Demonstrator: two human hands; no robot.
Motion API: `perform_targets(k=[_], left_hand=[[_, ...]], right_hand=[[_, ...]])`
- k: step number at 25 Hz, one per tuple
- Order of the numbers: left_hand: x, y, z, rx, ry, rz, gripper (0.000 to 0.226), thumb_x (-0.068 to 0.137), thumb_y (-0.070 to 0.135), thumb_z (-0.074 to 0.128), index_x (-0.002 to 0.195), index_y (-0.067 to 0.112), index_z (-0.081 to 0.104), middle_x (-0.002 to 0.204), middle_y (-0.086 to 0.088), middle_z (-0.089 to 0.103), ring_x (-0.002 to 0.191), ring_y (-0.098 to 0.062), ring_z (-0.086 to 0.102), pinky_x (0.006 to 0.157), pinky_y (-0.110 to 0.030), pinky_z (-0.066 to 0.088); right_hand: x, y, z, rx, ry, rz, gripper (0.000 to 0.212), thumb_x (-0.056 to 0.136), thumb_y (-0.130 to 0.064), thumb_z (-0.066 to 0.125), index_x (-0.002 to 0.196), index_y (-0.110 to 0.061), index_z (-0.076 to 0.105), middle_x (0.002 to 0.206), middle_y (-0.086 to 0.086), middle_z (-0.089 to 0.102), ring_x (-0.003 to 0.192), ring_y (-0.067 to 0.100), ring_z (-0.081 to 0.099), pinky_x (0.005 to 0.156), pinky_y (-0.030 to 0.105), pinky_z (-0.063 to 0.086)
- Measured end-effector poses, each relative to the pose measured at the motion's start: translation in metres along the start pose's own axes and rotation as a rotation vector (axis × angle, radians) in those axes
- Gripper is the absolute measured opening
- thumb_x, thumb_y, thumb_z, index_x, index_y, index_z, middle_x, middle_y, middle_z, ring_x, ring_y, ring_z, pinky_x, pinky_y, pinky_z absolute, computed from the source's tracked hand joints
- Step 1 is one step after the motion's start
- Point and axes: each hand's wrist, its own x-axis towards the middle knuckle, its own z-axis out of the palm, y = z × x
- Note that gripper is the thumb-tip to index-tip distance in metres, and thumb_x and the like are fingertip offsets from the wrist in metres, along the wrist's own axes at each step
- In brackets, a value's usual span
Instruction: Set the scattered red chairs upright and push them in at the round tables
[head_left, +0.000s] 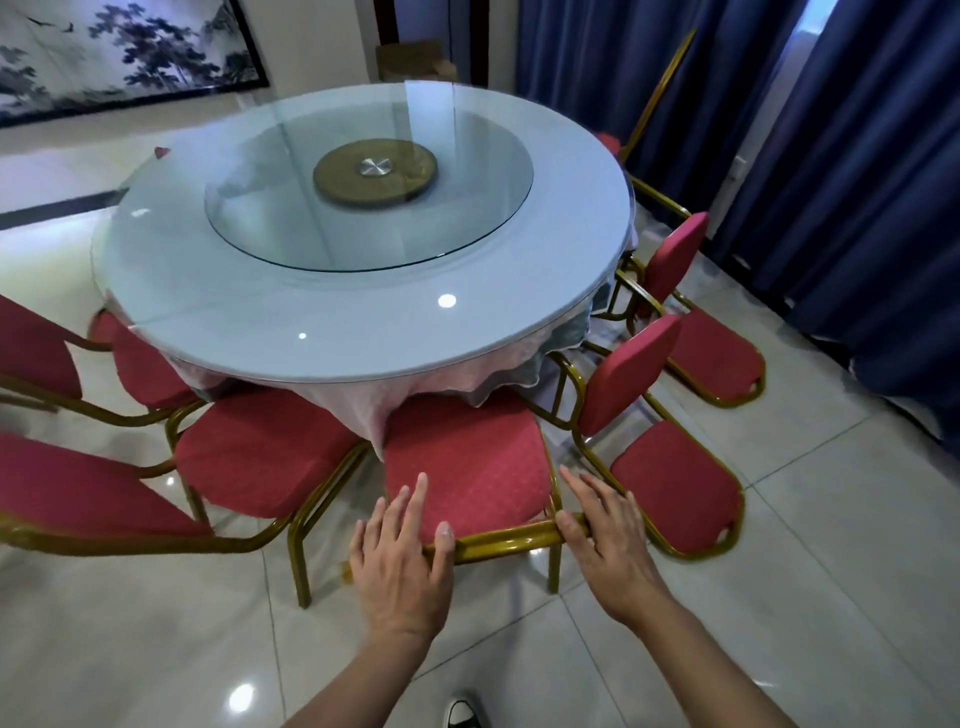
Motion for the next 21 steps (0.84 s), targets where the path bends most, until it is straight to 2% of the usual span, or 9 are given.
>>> perform_targets(k=[3, 10, 18, 21], left_hand=[[0.010, 0.008, 0.004, 0.009, -0.006, -0.009, 0.063, 0.095, 0.056, 0.024, 0.154, 0.037, 0.034, 0.147, 0.003, 0.054, 0.142, -0.023, 0.041, 0.118, -0.049, 0.028], [0.049, 0.021, 0.008, 0.000, 0.021, -0.094, 0.065, 0.093, 0.056, 0.025, 0.154, 0.035, 0.037, 0.147, -0.002, 0.054, 0.139, -0.025, 0.044, 0.116, -0.053, 0.031], [0.101, 0.032, 0.017, 0.040, 0.063, -0.163, 0.067, 0.093, 0.056, 0.021, 0.154, 0.032, 0.037, 0.148, -0.005, 0.052, 0.142, -0.028, 0.041, 0.121, -0.051, 0.022], [0.112, 0.028, 0.016, 0.036, 0.071, -0.181, 0.068, 0.092, 0.055, 0.020, 0.154, 0.032, 0.035, 0.151, -0.005, 0.049, 0.143, -0.027, 0.038, 0.122, -0.050, 0.019]], right_hand=[[0.016, 0.005, -0.009, -0.020, -0.020, -0.004, 0.066, 0.089, -0.084, 0.004, 0.150, -0.063, 0.008, 0.162, -0.015, 0.020, 0.152, 0.004, 0.009, 0.121, 0.033, -0.014], [0.067, 0.006, -0.023, -0.035, -0.122, -0.062, 0.067, 0.090, -0.082, 0.005, 0.154, -0.060, 0.003, 0.167, -0.010, 0.011, 0.155, 0.008, 0.001, 0.124, 0.047, -0.013], [0.137, 0.004, -0.033, -0.073, -0.176, -0.107, 0.071, 0.090, -0.080, 0.004, 0.156, -0.054, 0.008, 0.165, -0.007, 0.016, 0.154, 0.018, 0.010, 0.123, 0.045, -0.016], [0.149, 0.002, -0.029, -0.071, -0.162, -0.142, 0.073, 0.090, -0.081, 0.003, 0.156, -0.052, 0.010, 0.164, -0.009, 0.019, 0.153, 0.016, 0.011, 0.123, 0.044, -0.015]])
